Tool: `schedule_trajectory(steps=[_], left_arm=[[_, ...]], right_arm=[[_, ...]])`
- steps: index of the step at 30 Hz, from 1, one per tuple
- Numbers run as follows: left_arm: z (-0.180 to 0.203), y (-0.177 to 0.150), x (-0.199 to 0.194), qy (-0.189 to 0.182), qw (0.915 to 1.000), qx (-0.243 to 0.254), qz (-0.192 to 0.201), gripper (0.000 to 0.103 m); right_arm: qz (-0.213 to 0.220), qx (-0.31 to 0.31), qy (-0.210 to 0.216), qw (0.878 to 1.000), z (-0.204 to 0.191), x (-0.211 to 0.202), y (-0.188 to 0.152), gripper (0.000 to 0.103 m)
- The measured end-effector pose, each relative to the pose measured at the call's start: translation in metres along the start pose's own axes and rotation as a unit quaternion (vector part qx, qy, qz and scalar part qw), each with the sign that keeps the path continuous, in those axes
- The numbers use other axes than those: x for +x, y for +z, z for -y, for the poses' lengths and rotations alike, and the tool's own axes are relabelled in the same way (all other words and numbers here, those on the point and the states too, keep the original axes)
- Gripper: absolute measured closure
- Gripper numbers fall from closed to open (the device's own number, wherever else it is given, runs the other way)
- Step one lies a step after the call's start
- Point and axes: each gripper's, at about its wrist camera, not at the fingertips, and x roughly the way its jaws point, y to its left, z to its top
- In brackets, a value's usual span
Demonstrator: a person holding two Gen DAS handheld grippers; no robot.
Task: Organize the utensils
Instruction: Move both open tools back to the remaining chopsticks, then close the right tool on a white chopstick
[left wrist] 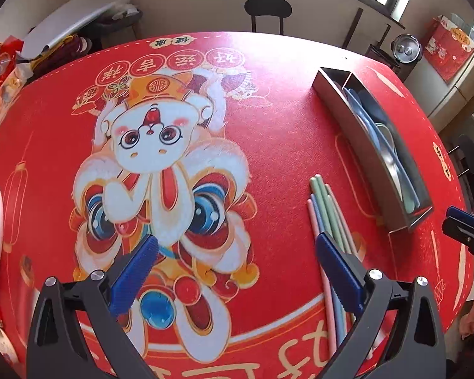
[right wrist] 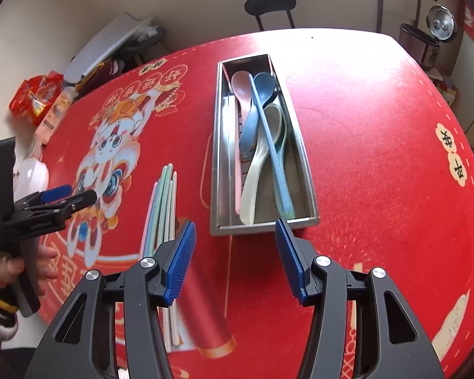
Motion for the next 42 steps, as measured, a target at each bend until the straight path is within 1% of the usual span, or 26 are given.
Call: schedule_trajectory(steps=[3,6,12,15,17,23,29,30,32,34,37,38,42], left_arm=[[-0.009,-0.014,0.001,0.006,0.9999,-0.012,0.000,0.006],[-0.012,-0.023,0.002,0.015,0.9998,-0.012,-0.001,0.006],[-0.016,-0.037,0.011,0.026,0.9994,-0.019,-0.014,0.006],[-0.018,-0.043,0.017,0.025,0.9992,-0.020,-0.025,0.006],[-0.019,-0.047,0.019,0.029,0.9990,-0.018,-0.030,0.006],[-0.023,-0.053,0.026,0.035,0.9983,-0.021,-0.042,0.006],[-0.029,-0.055,0.032,0.039,0.9976,-0.026,-0.050,0.006],[-0.029,-0.056,0.033,0.041,0.9976,-0.025,-0.051,0.006],[-0.030,-0.056,0.033,0.044,0.9975,-0.023,-0.050,0.006],[-0.031,-0.055,0.033,0.046,0.9974,-0.023,-0.051,0.006],[-0.030,-0.054,0.035,0.051,0.9970,-0.021,-0.053,0.006],[-0.030,-0.053,0.035,0.054,0.9969,-0.020,-0.054,0.006],[-0.029,-0.053,0.036,0.057,0.9968,-0.021,-0.052,0.006]], right_arm=[[-0.018,-0.012,0.000,1.000,-0.008,0.010,-0.015,0.052],[-0.035,-0.021,-0.001,0.999,-0.018,0.022,-0.027,0.052],[-0.051,-0.063,-0.009,0.997,-0.049,0.049,-0.043,0.052],[-0.054,-0.074,-0.011,0.996,-0.060,0.057,-0.045,0.052],[-0.052,-0.084,-0.025,0.995,-0.066,0.061,-0.046,0.052],[-0.062,-0.081,-0.040,0.994,-0.068,0.076,-0.044,0.052],[-0.060,-0.096,-0.047,0.992,-0.073,0.081,-0.043,0.053],[-0.058,-0.098,-0.049,0.992,-0.074,0.080,-0.043,0.053],[-0.059,-0.100,-0.043,0.992,-0.074,0.079,-0.044,0.062],[-0.061,-0.104,-0.041,0.992,-0.076,0.078,-0.044,0.065],[-0.062,-0.113,-0.039,0.991,-0.080,0.079,-0.044,0.067],[-0.064,-0.114,-0.038,0.991,-0.081,0.080,-0.044,0.069],[-0.063,-0.119,-0.044,0.990,-0.085,0.082,-0.043,0.074]])
